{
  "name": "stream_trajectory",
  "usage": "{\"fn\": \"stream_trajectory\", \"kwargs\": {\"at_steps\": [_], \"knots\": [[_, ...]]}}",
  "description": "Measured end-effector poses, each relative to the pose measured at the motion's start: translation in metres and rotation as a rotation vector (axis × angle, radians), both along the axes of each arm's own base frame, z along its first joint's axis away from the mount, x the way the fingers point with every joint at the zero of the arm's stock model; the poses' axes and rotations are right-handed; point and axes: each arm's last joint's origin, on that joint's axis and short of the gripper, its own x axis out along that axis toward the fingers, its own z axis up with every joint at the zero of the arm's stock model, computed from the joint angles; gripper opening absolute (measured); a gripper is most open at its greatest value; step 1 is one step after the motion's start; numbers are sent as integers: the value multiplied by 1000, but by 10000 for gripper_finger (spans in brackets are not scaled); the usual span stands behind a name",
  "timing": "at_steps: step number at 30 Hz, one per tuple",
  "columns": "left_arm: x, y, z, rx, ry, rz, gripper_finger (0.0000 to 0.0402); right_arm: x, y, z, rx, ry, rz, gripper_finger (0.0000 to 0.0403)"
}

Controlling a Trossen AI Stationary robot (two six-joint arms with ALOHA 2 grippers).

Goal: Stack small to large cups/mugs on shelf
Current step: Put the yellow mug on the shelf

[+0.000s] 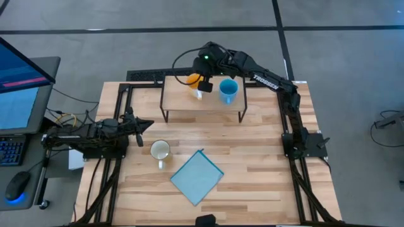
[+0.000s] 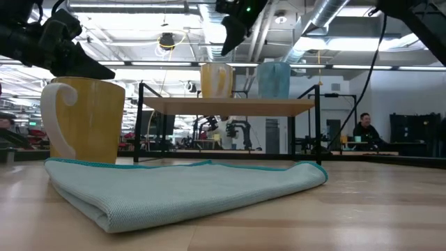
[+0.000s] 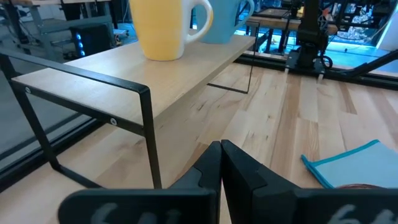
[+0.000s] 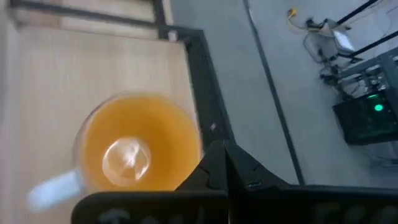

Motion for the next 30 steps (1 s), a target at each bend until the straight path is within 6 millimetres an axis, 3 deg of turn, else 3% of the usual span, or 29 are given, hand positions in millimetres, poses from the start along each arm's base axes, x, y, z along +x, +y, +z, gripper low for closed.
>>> {"fn": "stream_trajectory", "kwargs": {"at_steps": [15, 30], "knots": [[0, 0, 0, -11, -5, 1, 0, 15, -7, -32, 39, 95, 29, 3], [0, 0, 0, -11, -4, 1, 0, 12, 4, -39, 75, 186, 51, 4]]}}
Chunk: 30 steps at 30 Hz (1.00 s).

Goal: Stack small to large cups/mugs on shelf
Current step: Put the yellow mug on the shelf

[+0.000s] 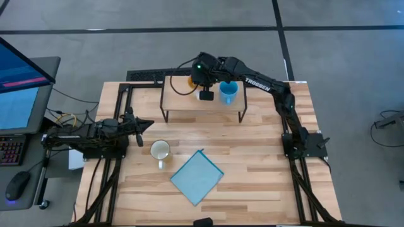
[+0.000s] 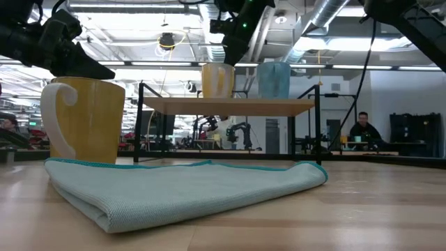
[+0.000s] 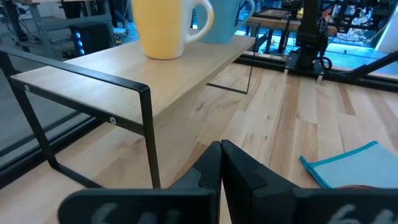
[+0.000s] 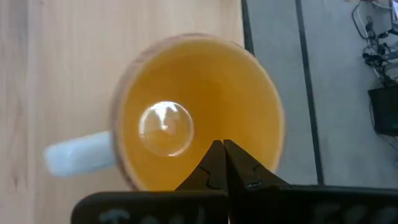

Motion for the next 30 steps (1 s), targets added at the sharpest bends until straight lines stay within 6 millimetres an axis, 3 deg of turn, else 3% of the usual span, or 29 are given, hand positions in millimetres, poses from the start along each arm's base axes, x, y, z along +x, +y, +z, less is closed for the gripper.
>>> {"fn": "stream_trajectory", "kwargs": {"at_steps": [6, 30], "knots": [[0, 0, 0, 0, 0, 0, 0, 2, 9, 9, -12, -32, 21, 4], [0, 0, 0, 0, 1, 0, 0, 8, 34, 7, 5, -1, 73, 4]]}}
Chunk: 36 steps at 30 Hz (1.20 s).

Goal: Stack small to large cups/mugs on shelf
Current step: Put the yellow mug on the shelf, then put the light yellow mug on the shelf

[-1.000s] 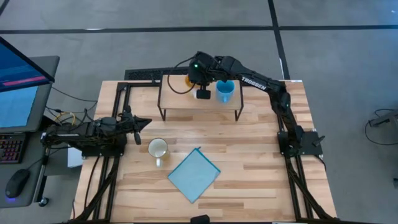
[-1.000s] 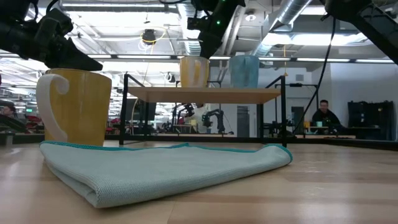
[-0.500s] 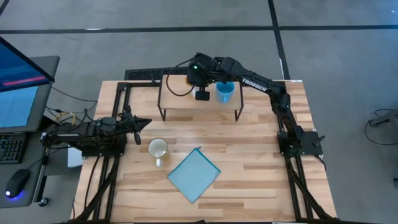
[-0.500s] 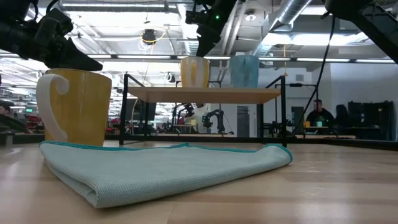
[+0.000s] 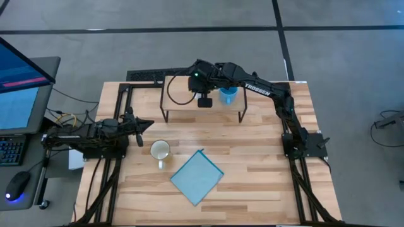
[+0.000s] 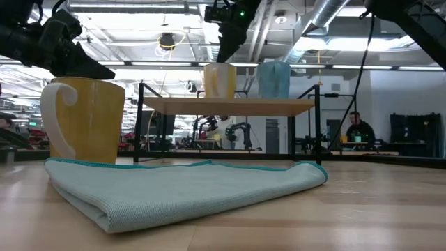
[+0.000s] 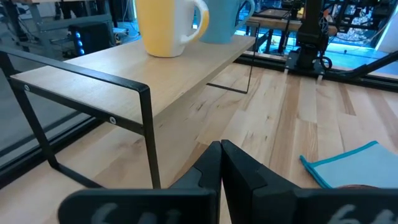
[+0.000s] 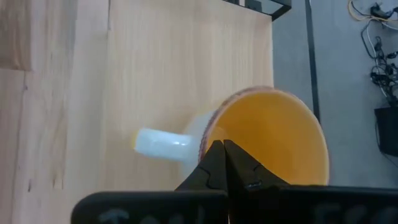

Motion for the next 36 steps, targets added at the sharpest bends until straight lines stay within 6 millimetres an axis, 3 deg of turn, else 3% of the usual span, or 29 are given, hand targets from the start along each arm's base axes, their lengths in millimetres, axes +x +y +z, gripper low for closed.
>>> {"fn": "stream_trajectory", "kwargs": {"at_steps": [15, 29, 36], "knots": [[0, 0, -1, 0, 11, 0, 0, -5, -6, 4, -3, -1, -18, 4], [0, 0, 0, 0, 3, 0, 0, -25, -7, 34, -22, -90, -61, 6], [0, 0, 3, 1, -34, 2, 0, -53, 2, 72, -10, -219, -112, 22]]}}
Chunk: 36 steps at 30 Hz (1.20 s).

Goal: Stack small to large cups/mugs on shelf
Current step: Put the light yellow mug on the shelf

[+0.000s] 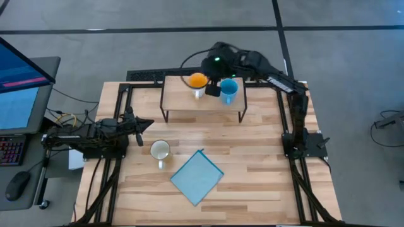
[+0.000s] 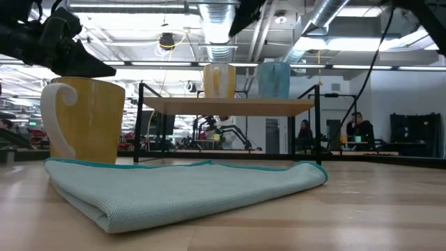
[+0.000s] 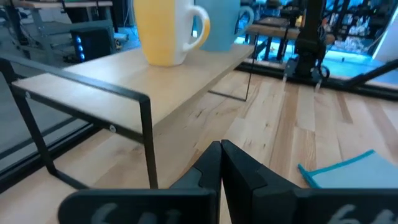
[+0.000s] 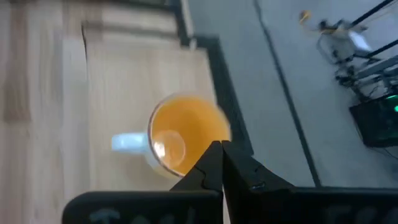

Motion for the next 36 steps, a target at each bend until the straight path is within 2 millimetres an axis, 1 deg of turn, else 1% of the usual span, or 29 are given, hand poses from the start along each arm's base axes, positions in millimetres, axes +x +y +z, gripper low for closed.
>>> {"fn": "stream_trajectory", "kwargs": {"at_steps": [5, 10, 18, 24, 27, 30, 33, 36], "knots": [[1, 0, 10, 47, -88, 8, 0, -35, 12, 36, 22, -113, -47, 27], [1, 1, 21, 63, -194, 19, 0, -72, 22, 61, 56, -170, -98, 24], [1, 1, 24, 63, -226, 20, 0, -136, 34, 84, 126, -189, -206, 28], [1, 1, 24, 63, -226, 20, 0, -185, 51, 96, 132, -242, -232, 27], [1, 1, 24, 63, -226, 22, 0, -211, 62, 97, 133, -304, -237, 27], [0, 1, 24, 75, -219, 32, 0, -234, 74, 90, 135, -374, -224, 28], [0, 1, 24, 102, -206, 54, 0, -249, 84, 72, 121, -456, -187, 28], [0, 2, 24, 119, -197, 84, 0, -257, 91, 45, 110, -564, -147, 28]]}}
